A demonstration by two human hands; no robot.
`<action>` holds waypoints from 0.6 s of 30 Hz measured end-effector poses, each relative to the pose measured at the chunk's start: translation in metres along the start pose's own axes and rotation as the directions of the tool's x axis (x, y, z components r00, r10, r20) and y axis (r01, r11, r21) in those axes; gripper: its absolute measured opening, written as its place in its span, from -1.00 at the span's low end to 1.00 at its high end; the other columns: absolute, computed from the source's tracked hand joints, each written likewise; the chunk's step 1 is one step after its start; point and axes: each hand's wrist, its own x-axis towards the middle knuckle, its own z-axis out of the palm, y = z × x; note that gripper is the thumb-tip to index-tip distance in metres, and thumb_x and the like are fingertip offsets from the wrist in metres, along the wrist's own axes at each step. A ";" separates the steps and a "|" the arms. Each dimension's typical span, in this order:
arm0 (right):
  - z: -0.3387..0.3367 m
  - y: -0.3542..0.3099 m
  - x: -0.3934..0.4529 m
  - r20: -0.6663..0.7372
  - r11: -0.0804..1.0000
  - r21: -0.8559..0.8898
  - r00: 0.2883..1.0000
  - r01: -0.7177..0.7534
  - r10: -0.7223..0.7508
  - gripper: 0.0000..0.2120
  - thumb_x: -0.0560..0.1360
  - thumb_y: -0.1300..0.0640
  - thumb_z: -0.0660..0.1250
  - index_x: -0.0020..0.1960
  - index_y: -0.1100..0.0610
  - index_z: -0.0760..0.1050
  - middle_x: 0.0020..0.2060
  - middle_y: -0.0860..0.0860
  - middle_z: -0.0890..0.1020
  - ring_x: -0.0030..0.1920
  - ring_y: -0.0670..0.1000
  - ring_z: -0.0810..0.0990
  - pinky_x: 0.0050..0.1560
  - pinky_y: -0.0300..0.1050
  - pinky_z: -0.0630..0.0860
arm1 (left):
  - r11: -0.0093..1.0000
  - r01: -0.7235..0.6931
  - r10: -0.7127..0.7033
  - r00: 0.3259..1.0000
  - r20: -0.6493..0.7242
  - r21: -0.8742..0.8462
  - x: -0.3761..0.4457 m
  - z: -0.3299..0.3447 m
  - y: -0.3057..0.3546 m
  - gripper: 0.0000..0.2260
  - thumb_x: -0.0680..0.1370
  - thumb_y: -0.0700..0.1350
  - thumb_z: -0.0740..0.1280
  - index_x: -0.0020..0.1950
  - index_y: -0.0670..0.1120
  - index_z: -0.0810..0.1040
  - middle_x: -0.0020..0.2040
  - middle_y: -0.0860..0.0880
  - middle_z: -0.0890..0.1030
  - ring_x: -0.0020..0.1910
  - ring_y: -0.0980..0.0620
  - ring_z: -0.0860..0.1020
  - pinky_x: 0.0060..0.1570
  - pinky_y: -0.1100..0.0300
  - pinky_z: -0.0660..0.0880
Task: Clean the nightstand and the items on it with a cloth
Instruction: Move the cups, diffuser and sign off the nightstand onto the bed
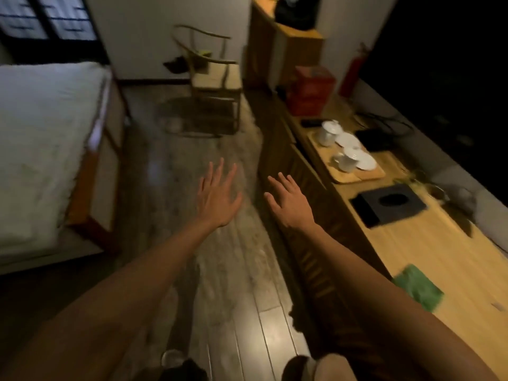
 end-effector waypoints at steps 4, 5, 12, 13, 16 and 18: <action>0.050 -0.117 0.075 0.043 0.986 -0.019 0.985 0.168 -0.167 -0.44 0.67 -0.23 0.03 0.60 -0.03 0.19 0.62 0.07 0.16 0.63 0.13 0.02 0.58 0.08 0.06 | 0.981 0.182 -0.177 0.980 -0.089 0.062 -0.003 -0.054 -0.133 -0.32 0.57 0.12 0.29 0.62 -0.02 0.13 0.62 -0.19 0.10 0.59 -0.24 0.05 0.50 -0.11 0.10; 0.059 -0.144 0.089 0.048 0.978 -0.034 0.978 0.206 -0.204 -0.44 0.67 -0.23 0.03 0.60 -0.03 0.19 0.62 0.07 0.17 0.63 0.12 0.03 0.57 0.08 0.06 | 0.974 0.214 -0.206 0.973 -0.106 0.074 -0.008 -0.067 -0.163 -0.32 0.56 0.11 0.30 0.62 -0.03 0.14 0.62 -0.19 0.09 0.59 -0.24 0.06 0.49 -0.13 0.12; 0.125 -0.328 0.155 0.031 0.875 -0.002 0.875 0.484 -0.484 -0.46 0.65 -0.13 0.16 0.58 0.03 0.27 0.60 0.11 0.23 0.61 0.13 0.11 0.55 0.06 0.13 | 0.839 0.541 -0.520 0.829 -0.206 0.062 -0.065 -0.142 -0.356 -0.34 0.60 0.23 0.13 0.63 0.11 -0.04 0.65 -0.04 -0.08 0.61 -0.18 -0.08 0.52 -0.22 0.02; 0.134 -0.354 0.164 0.018 0.853 -0.003 0.853 0.522 -0.522 -0.47 0.65 -0.13 0.17 0.57 0.02 0.28 0.59 0.11 0.24 0.62 0.13 0.11 0.56 0.04 0.12 | 0.815 0.574 -0.549 0.807 -0.217 0.074 -0.075 -0.152 -0.379 -0.35 0.60 0.25 0.08 0.63 0.13 -0.07 0.65 -0.03 -0.12 0.61 -0.17 -0.11 0.53 -0.21 -0.02; 0.159 -0.424 0.193 0.013 0.799 -0.003 0.799 0.602 -0.601 -0.46 0.64 -0.17 0.17 0.57 -0.02 0.29 0.58 0.08 0.26 0.62 0.11 0.09 0.55 0.06 0.12 | 0.724 0.686 -0.647 0.713 -0.271 0.077 -0.094 -0.176 -0.435 -0.34 0.61 0.27 0.08 0.61 0.19 -0.18 0.64 -0.03 -0.21 0.61 -0.14 -0.17 0.53 -0.17 -0.08; 0.180 -0.470 0.215 0.044 0.749 0.027 0.748 0.662 -0.662 -0.44 0.63 -0.20 0.15 0.59 -0.05 0.25 0.60 0.07 0.23 0.63 0.12 0.05 0.56 0.10 0.09 | 0.659 0.751 -0.707 0.640 -0.301 0.051 -0.103 -0.190 -0.471 -0.33 0.61 0.25 0.12 0.61 0.19 -0.17 0.64 -0.04 -0.20 0.61 -0.15 -0.15 0.53 -0.18 -0.06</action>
